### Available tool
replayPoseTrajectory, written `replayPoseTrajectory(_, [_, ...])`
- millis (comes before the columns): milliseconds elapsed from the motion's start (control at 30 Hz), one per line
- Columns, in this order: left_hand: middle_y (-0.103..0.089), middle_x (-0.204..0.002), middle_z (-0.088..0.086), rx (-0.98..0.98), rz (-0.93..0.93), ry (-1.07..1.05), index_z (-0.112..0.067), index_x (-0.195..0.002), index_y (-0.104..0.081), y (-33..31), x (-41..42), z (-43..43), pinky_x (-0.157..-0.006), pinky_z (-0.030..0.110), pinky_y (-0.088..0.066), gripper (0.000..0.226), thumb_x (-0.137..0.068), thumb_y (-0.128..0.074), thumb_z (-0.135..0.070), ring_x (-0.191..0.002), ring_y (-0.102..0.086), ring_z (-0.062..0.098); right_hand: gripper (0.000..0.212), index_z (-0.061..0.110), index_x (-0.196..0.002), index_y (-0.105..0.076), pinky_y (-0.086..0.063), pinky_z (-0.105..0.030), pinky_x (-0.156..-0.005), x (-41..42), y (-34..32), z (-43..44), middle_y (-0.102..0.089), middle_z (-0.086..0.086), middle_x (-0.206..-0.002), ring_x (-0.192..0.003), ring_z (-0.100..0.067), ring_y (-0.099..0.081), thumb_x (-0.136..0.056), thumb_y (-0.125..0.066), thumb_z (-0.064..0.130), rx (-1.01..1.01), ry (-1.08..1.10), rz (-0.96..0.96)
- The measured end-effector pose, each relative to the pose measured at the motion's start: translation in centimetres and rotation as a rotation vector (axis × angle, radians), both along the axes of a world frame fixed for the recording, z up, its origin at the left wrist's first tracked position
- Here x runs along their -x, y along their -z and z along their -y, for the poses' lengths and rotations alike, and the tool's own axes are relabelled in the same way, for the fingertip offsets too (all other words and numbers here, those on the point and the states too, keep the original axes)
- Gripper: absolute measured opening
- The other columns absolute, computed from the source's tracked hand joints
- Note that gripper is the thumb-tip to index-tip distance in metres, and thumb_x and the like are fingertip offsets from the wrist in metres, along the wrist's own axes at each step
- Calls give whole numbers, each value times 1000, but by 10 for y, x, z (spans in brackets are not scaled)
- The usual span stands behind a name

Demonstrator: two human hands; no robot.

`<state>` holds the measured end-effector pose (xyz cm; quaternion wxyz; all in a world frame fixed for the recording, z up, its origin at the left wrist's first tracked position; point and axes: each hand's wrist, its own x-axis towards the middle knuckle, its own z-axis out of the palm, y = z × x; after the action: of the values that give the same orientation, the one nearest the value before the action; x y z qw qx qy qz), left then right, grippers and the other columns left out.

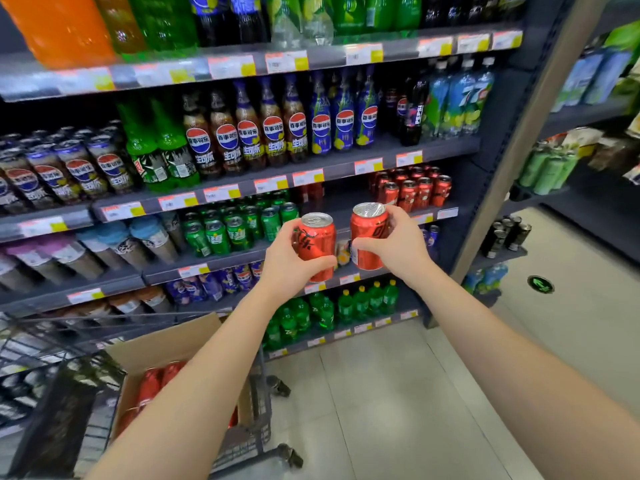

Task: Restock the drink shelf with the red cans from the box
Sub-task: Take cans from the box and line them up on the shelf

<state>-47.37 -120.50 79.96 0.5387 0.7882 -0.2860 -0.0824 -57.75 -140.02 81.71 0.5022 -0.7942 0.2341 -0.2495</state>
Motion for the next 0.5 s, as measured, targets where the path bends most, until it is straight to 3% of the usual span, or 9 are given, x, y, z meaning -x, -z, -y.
replayPoseTrajectory(233, [-59,-125,-9,-21,-48,-72,-26,-142,-45,24,-53,65,-76,4,-44,83,-73,-92,-20,-103,-59,-1,79,22,-135,-53,-47,-25,-88,-59,17,69,-63,10,-118,-107,-9,-60,-67,-93,23,-12,-63,-43])
replayPoseTrajectory(333, [-59,-121,-12,-44,-57,-66,-25,-140,-45,32,-71,86,-73,3,-47,81,-73,-92,-18,-100,-57,-12,76,22,-132,-52,-51,-30,-93,-80,26,93,-64,6,-121,-110,-12,-61,-67,-92,20,-40,-82,-72])
replayPoseTrajectory(500, [-57,-112,-24,-68,-73,-101,-29,-137,-45,48,-100,121,-79,10,-46,81,-72,-92,-21,-99,-57,-14,75,27,-124,-51,-52,-36,-97,-118,50,129,-64,6,-119,-111,-14,-61,-63,-93,21,-69,-113,-104])
